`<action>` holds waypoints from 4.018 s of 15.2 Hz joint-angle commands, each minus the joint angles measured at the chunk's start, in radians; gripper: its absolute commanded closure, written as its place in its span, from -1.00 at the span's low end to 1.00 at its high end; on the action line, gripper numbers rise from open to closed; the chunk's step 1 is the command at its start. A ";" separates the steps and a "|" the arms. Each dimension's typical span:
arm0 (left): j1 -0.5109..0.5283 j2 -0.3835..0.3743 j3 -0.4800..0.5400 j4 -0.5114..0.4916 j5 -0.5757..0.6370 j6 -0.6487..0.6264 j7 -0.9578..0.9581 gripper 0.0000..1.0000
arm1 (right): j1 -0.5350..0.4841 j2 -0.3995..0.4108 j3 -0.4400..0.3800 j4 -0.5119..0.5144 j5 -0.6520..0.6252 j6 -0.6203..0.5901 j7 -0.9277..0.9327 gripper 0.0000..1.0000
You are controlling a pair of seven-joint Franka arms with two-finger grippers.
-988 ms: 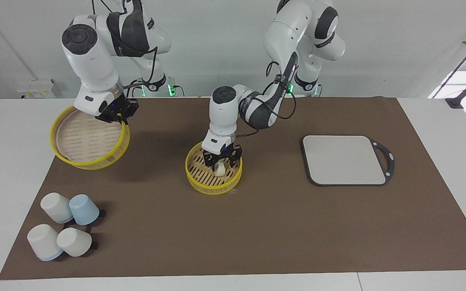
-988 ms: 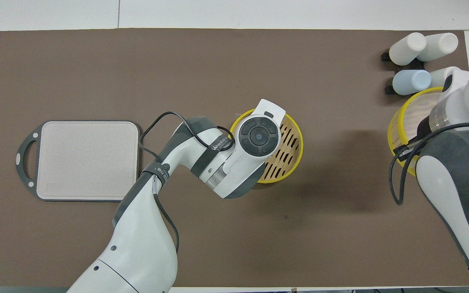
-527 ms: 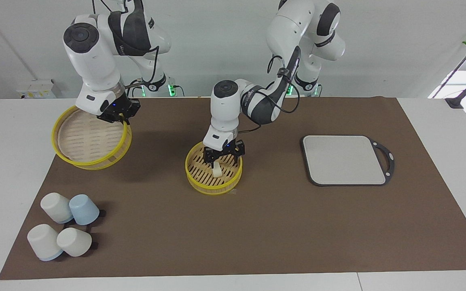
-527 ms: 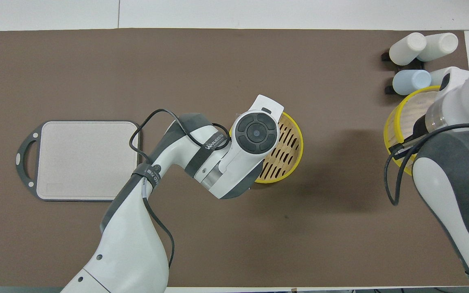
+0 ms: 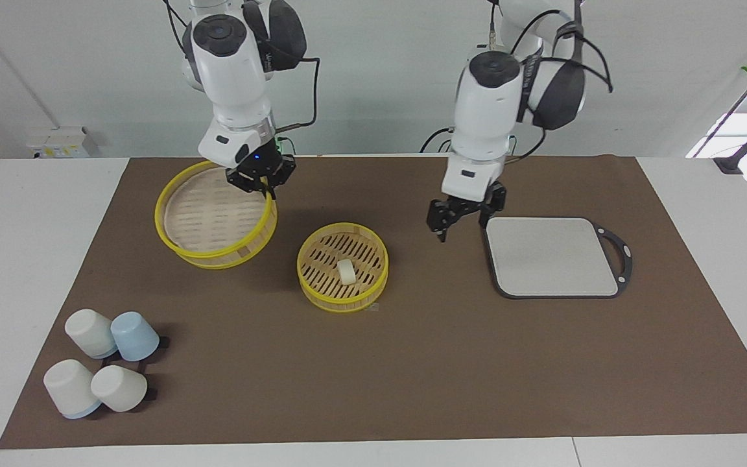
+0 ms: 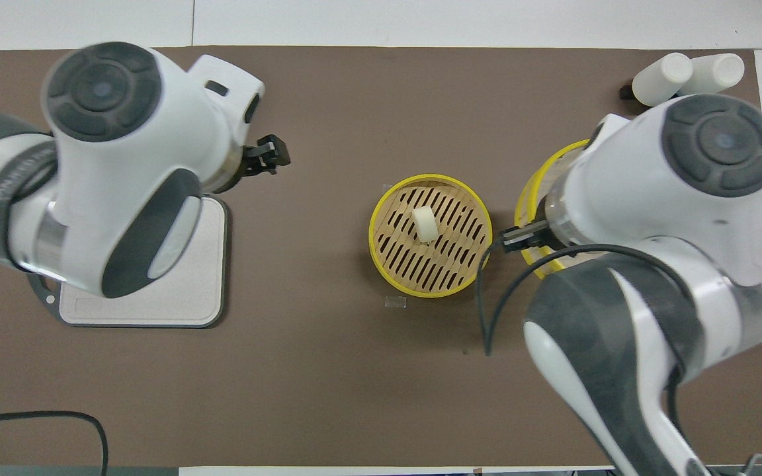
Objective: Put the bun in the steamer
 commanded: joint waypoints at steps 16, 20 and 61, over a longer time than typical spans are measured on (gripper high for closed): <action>0.331 -0.231 -0.004 -0.146 -0.090 -0.160 0.577 -1.00 | 0.284 0.335 -0.001 0.111 -0.125 0.327 0.384 1.00; 0.343 -0.231 -0.004 -0.146 -0.101 -0.157 0.577 -1.00 | 0.281 0.335 -0.001 0.079 -0.126 0.363 0.384 1.00; 0.434 -0.269 -0.065 -0.191 -0.135 -0.148 0.605 -1.00 | -0.262 -0.010 -0.010 0.107 0.027 -0.191 -0.033 -1.00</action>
